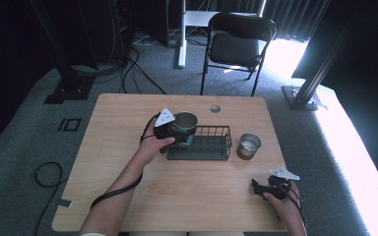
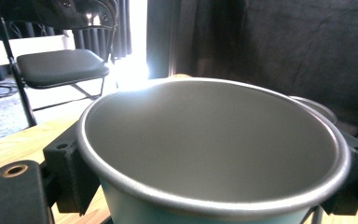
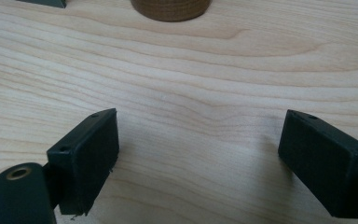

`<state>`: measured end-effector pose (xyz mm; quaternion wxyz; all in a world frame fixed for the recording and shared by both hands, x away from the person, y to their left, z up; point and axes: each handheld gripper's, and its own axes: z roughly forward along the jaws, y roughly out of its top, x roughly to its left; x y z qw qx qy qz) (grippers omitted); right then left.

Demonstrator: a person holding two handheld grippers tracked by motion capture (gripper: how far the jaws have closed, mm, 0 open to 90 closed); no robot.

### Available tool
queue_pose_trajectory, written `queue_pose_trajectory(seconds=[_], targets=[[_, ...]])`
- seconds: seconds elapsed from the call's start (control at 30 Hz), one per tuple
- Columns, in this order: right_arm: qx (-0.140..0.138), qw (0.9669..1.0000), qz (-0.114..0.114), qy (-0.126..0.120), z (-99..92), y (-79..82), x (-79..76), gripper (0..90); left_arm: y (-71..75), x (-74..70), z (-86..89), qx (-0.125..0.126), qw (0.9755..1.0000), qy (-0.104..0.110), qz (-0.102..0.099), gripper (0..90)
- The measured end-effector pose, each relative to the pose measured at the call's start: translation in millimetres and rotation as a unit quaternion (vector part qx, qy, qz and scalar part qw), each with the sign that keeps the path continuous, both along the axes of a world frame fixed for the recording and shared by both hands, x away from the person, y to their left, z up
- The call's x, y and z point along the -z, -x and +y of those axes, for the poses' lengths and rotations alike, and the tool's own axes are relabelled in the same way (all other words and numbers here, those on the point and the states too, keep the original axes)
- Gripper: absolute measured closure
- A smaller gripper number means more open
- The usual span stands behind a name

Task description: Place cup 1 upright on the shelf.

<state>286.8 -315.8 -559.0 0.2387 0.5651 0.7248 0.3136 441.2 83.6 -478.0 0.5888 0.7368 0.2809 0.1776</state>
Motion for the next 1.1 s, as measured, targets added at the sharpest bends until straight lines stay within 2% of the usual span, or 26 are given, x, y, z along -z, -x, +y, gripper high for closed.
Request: queue_pose_trajectory(seconds=[0.27, 0.43, 0.57, 0.67, 1.1], targets=[[0.0, 1.0, 0.0, 0.0, 0.0, 0.0, 0.0, 11.8, 2.9, 4.9, 0.9, -0.003, 1.0, -0.007, -0.003, 12.9], [0.0, 1.0, 0.0, 0.0, 0.0, 0.0, 0.0, 11.8, 7.9, 4.1, 1.7, 0.001, 0.9997, -0.025, -0.007, 12.3], [0.0, 1.0, 0.0, 0.0, 0.0, 0.0, 0.0, 11.8, 11.9, 4.2, 2.2, 0.004, 0.9993, -0.037, -0.001, 3.9], [0.0, 1.0, 0.0, 0.0, 0.0, 0.0, 0.0, 11.8, 13.4, 2.5, 4.5, 0.004, 0.9994, -0.033, 0.006, 1.9], [0.0, 1.0, 0.0, 0.0, 0.0, 0.0, 0.0, 11.8, 25.1, 0.6, 20.5, 0.001, 0.9991, -0.041, 0.012, 1.9]])
